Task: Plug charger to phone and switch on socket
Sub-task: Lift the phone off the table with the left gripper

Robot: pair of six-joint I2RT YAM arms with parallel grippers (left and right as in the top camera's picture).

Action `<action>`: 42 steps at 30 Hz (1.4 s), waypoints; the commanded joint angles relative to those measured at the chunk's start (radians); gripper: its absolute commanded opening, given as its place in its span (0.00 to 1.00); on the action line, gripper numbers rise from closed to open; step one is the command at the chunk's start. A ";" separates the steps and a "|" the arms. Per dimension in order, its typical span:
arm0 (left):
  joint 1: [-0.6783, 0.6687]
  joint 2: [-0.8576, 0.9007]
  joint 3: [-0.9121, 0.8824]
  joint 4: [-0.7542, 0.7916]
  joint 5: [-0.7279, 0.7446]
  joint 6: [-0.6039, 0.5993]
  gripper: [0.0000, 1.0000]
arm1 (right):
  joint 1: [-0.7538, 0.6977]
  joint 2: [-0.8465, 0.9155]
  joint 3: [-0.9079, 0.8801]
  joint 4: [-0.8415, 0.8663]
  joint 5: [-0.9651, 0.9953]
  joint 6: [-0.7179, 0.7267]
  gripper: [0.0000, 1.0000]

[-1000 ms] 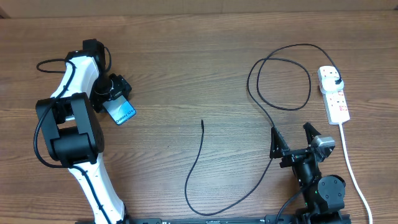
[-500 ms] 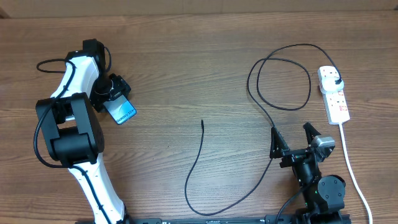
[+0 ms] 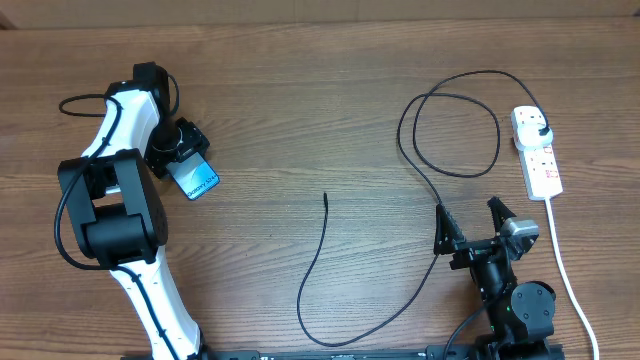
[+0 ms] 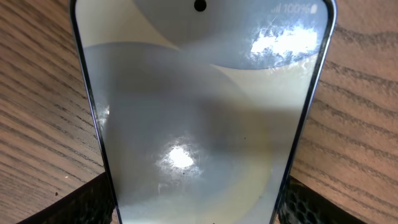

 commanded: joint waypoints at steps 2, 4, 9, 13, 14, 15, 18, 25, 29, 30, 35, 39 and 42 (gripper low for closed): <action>-0.007 0.085 -0.023 0.005 0.039 -0.009 0.69 | 0.006 -0.010 -0.011 0.005 0.013 0.003 1.00; -0.007 0.085 -0.023 0.005 0.039 -0.009 0.65 | 0.006 -0.010 -0.011 0.005 0.013 0.003 1.00; -0.007 0.085 -0.023 0.005 0.039 -0.009 0.51 | 0.006 -0.010 -0.011 0.005 0.013 0.003 1.00; -0.007 0.085 -0.023 0.005 0.039 -0.009 0.32 | 0.006 -0.010 -0.011 0.005 0.013 0.003 1.00; -0.007 0.085 -0.023 0.005 0.039 -0.009 0.28 | 0.006 -0.010 -0.011 0.005 0.013 0.003 1.00; -0.007 0.085 -0.023 0.005 0.039 -0.009 0.25 | 0.006 -0.010 -0.011 0.005 0.013 0.003 1.00; -0.007 0.085 -0.023 0.005 0.039 -0.009 0.04 | 0.006 -0.010 -0.011 0.005 0.013 0.003 1.00; -0.007 0.085 -0.023 0.001 0.039 -0.009 0.04 | 0.006 -0.010 -0.011 0.005 0.013 0.003 1.00; -0.007 0.082 -0.022 0.001 0.039 -0.009 0.05 | 0.006 -0.010 -0.011 0.005 0.013 0.003 1.00; -0.007 0.079 -0.022 0.000 0.039 -0.009 0.04 | 0.006 -0.010 -0.011 0.005 0.013 0.003 1.00; -0.007 0.016 -0.022 -0.003 0.039 -0.009 0.04 | 0.006 -0.010 -0.011 0.005 0.013 0.003 1.00; -0.007 -0.045 -0.022 -0.003 0.039 -0.009 0.04 | 0.006 -0.010 -0.011 0.005 0.013 0.003 1.00; -0.007 -0.108 -0.022 -0.007 0.039 -0.008 0.04 | 0.006 -0.010 -0.011 0.005 0.013 0.003 1.00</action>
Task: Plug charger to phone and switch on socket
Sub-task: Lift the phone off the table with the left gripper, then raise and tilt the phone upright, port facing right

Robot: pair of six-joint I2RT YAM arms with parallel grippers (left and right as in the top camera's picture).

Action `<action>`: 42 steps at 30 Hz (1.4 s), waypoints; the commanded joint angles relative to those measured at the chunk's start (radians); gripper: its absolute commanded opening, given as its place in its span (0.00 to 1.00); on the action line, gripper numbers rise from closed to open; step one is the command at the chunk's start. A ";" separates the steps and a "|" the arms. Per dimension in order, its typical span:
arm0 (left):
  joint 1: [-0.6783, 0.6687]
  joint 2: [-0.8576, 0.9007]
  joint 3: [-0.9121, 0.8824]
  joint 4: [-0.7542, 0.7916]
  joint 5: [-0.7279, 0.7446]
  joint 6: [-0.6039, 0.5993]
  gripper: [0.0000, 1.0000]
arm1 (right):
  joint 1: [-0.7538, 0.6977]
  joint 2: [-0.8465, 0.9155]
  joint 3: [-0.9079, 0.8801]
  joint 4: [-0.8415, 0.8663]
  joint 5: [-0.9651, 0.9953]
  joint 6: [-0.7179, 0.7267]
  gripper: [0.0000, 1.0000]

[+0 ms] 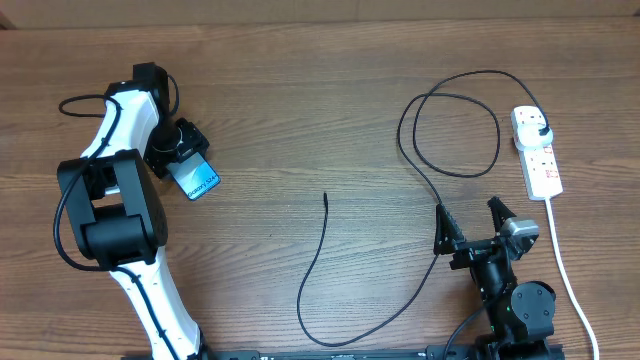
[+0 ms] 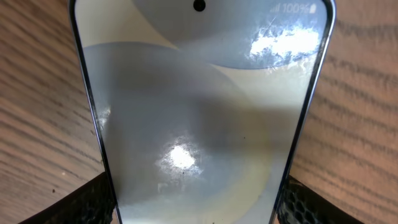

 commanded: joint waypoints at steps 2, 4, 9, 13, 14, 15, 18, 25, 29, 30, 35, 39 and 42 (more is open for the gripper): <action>-0.007 -0.121 -0.012 -0.009 0.027 -0.008 0.04 | 0.006 -0.010 -0.011 0.005 0.013 0.003 1.00; -0.007 -0.162 -0.012 -0.011 0.027 -0.008 0.04 | 0.006 -0.010 -0.011 0.005 0.013 0.003 1.00; -0.007 -0.238 -0.012 -0.027 0.027 -0.008 0.04 | 0.006 -0.010 -0.011 0.005 0.013 0.003 1.00; -0.007 -0.285 -0.012 -0.060 0.040 -0.009 0.04 | 0.006 -0.010 -0.011 0.005 0.013 0.003 1.00; -0.007 -0.296 -0.012 -0.070 0.055 -0.008 0.04 | 0.006 -0.010 -0.011 0.005 0.013 0.003 1.00; -0.007 -0.310 -0.012 -0.083 0.088 -0.009 0.04 | 0.006 -0.010 -0.011 0.005 0.013 0.003 1.00; -0.007 -0.323 -0.012 -0.113 0.183 -0.009 0.04 | 0.006 -0.010 -0.011 0.005 0.013 0.003 1.00; -0.007 -0.323 -0.012 -0.216 0.511 -0.009 0.04 | 0.006 -0.010 -0.011 0.005 0.013 0.003 1.00; -0.007 -0.323 -0.012 -0.303 0.706 -0.008 0.04 | 0.006 -0.010 -0.011 0.005 0.013 0.003 1.00; -0.007 -0.323 -0.012 -0.316 0.742 -0.008 0.04 | 0.006 -0.010 -0.011 0.005 0.013 0.003 1.00; -0.007 -0.323 -0.012 -0.372 0.922 -0.005 0.05 | 0.006 -0.010 -0.011 0.005 0.013 0.003 1.00; -0.007 -0.323 -0.012 -0.407 1.039 -0.005 0.04 | 0.006 -0.010 -0.011 0.005 0.013 0.003 1.00; -0.007 -0.323 -0.012 -0.438 1.114 -0.005 0.04 | 0.006 -0.010 -0.011 0.005 0.013 0.003 1.00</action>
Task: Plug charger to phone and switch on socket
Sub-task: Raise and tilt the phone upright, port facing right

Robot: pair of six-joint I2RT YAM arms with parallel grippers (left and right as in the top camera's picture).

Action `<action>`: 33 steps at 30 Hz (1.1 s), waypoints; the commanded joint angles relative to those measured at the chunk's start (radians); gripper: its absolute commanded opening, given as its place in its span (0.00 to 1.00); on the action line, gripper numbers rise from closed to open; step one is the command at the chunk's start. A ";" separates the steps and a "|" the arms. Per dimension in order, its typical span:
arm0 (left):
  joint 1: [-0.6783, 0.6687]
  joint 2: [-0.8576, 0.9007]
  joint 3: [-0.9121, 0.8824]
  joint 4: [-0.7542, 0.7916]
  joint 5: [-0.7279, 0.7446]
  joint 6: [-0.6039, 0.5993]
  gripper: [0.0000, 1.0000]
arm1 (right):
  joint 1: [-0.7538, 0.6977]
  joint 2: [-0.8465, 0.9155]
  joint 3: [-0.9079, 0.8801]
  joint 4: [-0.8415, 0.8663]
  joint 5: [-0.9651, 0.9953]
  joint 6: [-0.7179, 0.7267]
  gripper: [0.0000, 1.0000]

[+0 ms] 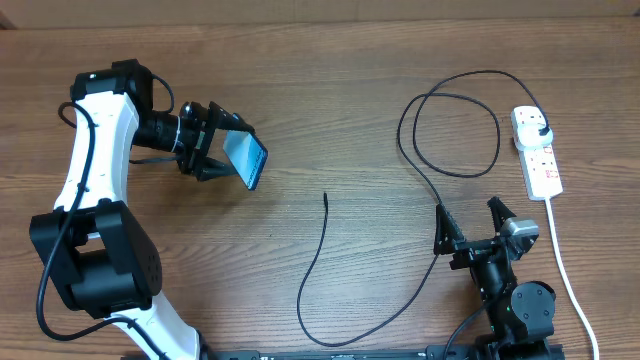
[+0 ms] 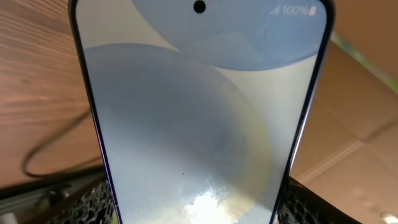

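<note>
My left gripper is shut on the phone, holding it lifted and tilted above the table at the left. In the left wrist view the lit screen of the phone fills the frame between the black pads. The black charger cable lies on the table, its free tip in the middle. The cable loops right to a plug in the white socket strip. My right gripper rests at the near right edge with its fingers spread open, holding nothing.
The socket strip's white lead runs down the right side toward the near edge. A cardboard surface shows behind the phone in the left wrist view.
My left arm has lifted the phone off the table and swung it right, toward the middle; the phone now stands tilted on edge. The right arm and cable have not moved.
At both earlier moments my left gripper was shut on the phone lying low at the far left, with no visible change between them. Now the phone is raised and carried nearer the cable's free tip.
</note>
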 commanded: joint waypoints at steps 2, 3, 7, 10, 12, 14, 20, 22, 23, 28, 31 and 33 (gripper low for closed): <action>-0.007 -0.040 0.005 -0.047 0.210 -0.005 0.04 | 0.006 -0.010 -0.011 0.005 0.014 0.003 1.00; -0.007 -0.040 0.005 -0.053 0.223 -0.005 0.04 | 0.006 -0.010 -0.011 0.005 0.014 0.003 1.00; -0.007 -0.040 0.005 -0.080 0.294 -0.005 0.04 | 0.006 -0.010 -0.011 0.005 0.014 0.003 1.00; -0.007 -0.040 0.005 -0.091 0.320 -0.005 0.05 | 0.006 -0.010 -0.011 0.005 0.014 0.003 1.00; -0.007 -0.040 0.005 -0.104 0.320 -0.005 0.04 | 0.006 -0.010 -0.011 0.005 0.014 0.003 1.00; -0.007 -0.040 0.005 -0.108 0.320 -0.005 0.04 | 0.006 -0.010 -0.011 0.005 0.014 0.003 1.00; -0.007 -0.040 0.005 -0.127 0.319 -0.005 0.05 | 0.006 -0.010 -0.011 0.005 0.014 0.003 1.00; -0.007 -0.040 0.005 -0.127 0.319 -0.005 0.04 | 0.006 -0.010 -0.011 0.005 0.014 0.003 1.00; -0.007 -0.040 0.005 -0.127 0.319 -0.005 0.04 | 0.006 -0.010 -0.011 0.005 0.014 0.003 1.00; -0.007 -0.040 0.005 -0.127 0.319 -0.005 0.04 | 0.006 -0.010 -0.011 0.005 0.014 0.003 1.00; -0.007 -0.040 0.005 -0.128 0.319 -0.005 0.04 | 0.006 -0.010 -0.011 0.005 0.014 0.003 1.00; -0.007 -0.040 0.005 -0.127 0.319 -0.005 0.04 | 0.006 -0.010 -0.011 0.005 0.014 0.003 1.00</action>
